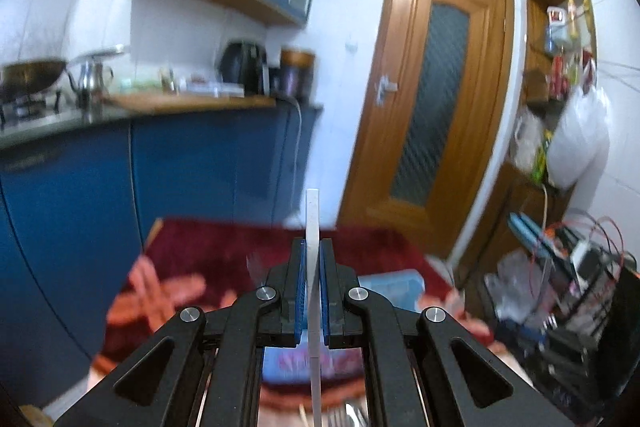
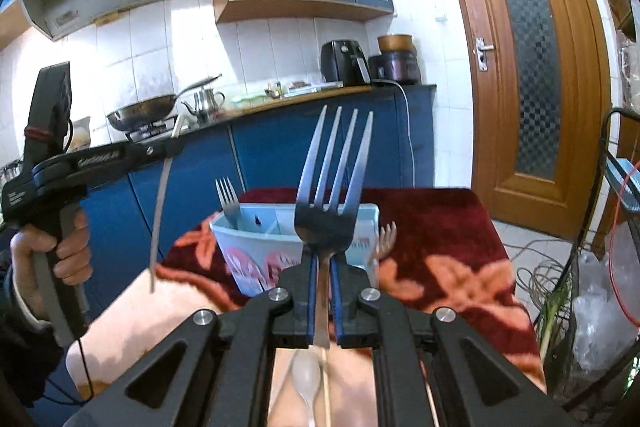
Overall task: Organize utensils
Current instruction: 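Lift the stick and fork and carry them over the box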
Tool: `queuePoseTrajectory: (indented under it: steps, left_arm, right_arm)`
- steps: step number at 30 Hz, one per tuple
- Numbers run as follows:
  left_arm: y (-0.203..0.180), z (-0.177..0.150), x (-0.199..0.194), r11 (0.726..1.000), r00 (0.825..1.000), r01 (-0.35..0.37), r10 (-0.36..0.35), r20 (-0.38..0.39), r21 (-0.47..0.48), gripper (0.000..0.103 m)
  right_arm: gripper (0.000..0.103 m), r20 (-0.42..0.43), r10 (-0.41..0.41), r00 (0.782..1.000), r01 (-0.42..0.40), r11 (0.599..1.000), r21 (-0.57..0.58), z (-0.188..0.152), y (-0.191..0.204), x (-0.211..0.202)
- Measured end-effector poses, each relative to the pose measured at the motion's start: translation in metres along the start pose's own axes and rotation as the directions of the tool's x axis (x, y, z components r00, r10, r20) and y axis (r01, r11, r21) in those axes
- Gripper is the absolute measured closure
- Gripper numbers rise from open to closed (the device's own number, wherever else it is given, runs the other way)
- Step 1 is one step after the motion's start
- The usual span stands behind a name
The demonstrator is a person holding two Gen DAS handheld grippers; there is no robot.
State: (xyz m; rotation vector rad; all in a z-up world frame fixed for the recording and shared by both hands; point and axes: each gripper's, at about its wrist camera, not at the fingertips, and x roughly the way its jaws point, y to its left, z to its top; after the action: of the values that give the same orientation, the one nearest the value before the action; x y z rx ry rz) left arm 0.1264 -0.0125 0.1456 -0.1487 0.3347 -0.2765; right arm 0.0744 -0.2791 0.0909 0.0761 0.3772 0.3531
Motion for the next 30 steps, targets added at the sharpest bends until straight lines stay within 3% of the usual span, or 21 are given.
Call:
queuePoseTrajectory:
  steps: [8, 16, 21, 30]
  left_arm:
    - [-0.006, 0.030, 0.021, 0.999, 0.986, -0.047, 0.045, 0.161, 0.008, 0.097]
    - [-0.003, 0.026, 0.059, 0.995, 0.975, -0.096, 0.095, 0.203, -0.005, 0.097]
    - [0.009, 0.012, 0.078, 0.994, 0.977, -0.109, 0.113, 0.182, -0.032, 0.097]
    - [0.024, -0.015, 0.095, 0.993, 0.989, -0.106, 0.110, 0.099, -0.042, 0.097]
  right_arm:
    - [0.095, 0.068, -0.012, 0.998, 0.013, 1.000, -0.012, 0.038, 0.002, 0.009]
    - [0.095, 0.103, -0.046, 0.994, 0.048, 0.999, -0.013, 0.069, 0.000, 0.033]
    - [0.095, 0.081, -0.089, 0.993, 0.091, 0.996, -0.021, 0.073, -0.003, 0.056]
    - [0.094, -0.039, -0.123, 0.992, 0.122, 0.992, -0.029, 0.056, -0.009, 0.103]
